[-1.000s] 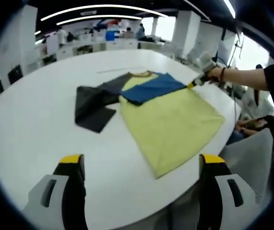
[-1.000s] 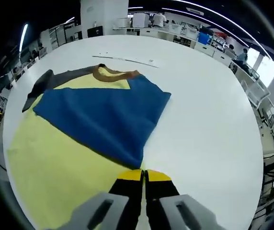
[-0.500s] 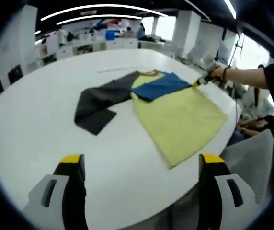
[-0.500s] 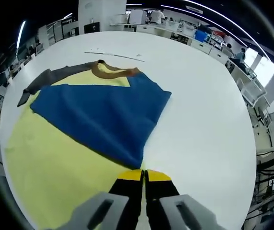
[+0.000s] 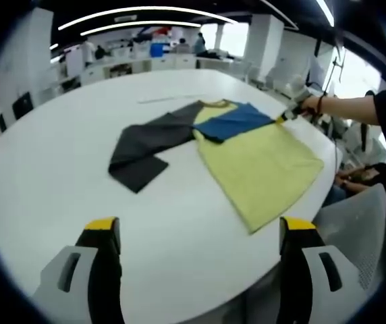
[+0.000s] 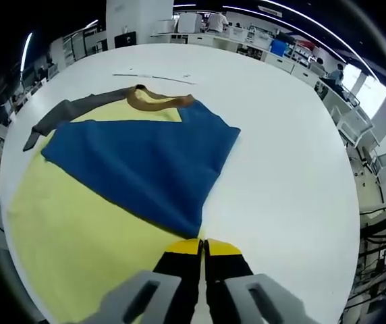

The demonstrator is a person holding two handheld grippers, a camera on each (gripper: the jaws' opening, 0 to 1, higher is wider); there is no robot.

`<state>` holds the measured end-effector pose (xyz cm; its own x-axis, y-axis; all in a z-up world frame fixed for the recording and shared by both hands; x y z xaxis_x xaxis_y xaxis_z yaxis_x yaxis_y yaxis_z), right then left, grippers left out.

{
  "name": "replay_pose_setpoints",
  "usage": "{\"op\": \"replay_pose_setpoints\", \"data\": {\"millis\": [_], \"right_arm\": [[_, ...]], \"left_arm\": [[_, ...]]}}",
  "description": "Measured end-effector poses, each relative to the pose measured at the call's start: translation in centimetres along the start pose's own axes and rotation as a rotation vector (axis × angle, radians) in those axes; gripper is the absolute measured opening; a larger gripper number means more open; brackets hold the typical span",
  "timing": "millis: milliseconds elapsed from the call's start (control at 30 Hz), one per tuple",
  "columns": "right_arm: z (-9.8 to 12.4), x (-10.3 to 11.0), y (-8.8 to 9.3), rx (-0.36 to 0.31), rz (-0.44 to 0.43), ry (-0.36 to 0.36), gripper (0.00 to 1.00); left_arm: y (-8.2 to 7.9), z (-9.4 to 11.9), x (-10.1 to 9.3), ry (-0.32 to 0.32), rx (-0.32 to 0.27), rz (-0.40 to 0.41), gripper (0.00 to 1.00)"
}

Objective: Fold the garment on the visible template until the final outline fits inside the template.

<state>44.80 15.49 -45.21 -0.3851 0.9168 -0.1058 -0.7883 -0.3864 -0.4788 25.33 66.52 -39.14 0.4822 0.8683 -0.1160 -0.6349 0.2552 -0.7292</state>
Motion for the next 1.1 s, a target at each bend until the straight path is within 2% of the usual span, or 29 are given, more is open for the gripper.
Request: {"op": "replay_pose_setpoints", "data": {"millis": [67, 100, 200, 300, 367, 467, 500, 633, 867, 1100], "right_arm": [[0.1, 0.0, 0.1, -0.016, -0.024, -0.004, 0.00], [0.1, 0.0, 0.1, -0.036, -0.067, -0.010, 0.01], [0.5, 0.1, 0.2, -0.082, -0.162, -0.047, 0.13], [1.2, 0.3, -0.2, -0.148, -0.253, -0.085, 0.29], [1.7, 0.4, -0.4, -0.172, -0.264, -0.102, 0.38], [2.6, 0.8, -0.9, -0.212, -0.269, -0.114, 0.49], [3.6, 1.6, -0.6, -0.229, -0.264, -0.118, 0.52], [5.3, 3.0, -1.1, -0.276, -0.242, -0.144, 0.64], [7.8, 4.9, -1.2, -0.329, -0.194, -0.179, 0.72], [10.3, 6.5, -0.8, -0.381, -0.142, -0.214, 0.77]], "left_arm": [[-0.1, 0.0, 0.2, -0.004, -0.002, 0.001, 0.94], [-0.1, 0.0, 0.3, -0.007, -0.002, 0.003, 0.94], [-0.2, 0.0, 0.7, -0.019, -0.006, 0.015, 0.94], [-0.4, 0.1, 1.2, -0.026, -0.014, 0.021, 0.93], [-0.6, 0.0, 1.6, -0.030, -0.024, 0.028, 0.93], [-1.1, -0.2, 2.3, -0.040, -0.033, 0.029, 0.91], [-1.2, -0.3, 2.6, -0.046, -0.038, 0.026, 0.91], [-2.0, -0.7, 3.7, -0.065, -0.051, 0.027, 0.86], [-2.8, -1.6, 5.7, -0.111, -0.085, 0.019, 0.78], [-3.4, -2.4, 7.7, -0.132, -0.147, 0.040, 0.61]]}}
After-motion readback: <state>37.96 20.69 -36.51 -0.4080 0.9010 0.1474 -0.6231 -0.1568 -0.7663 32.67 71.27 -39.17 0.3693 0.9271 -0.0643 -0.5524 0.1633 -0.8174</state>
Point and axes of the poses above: the point that each gripper's makers call its tool centre point, and the gripper's own axes: z roughly backward along the fingers, x roughly to its left, y roughly out of its underside, the point moved 10 cm from there along z, roughly backward along the fingers, and after that the axes turned 1 degree about x, right-handed, at the moved point
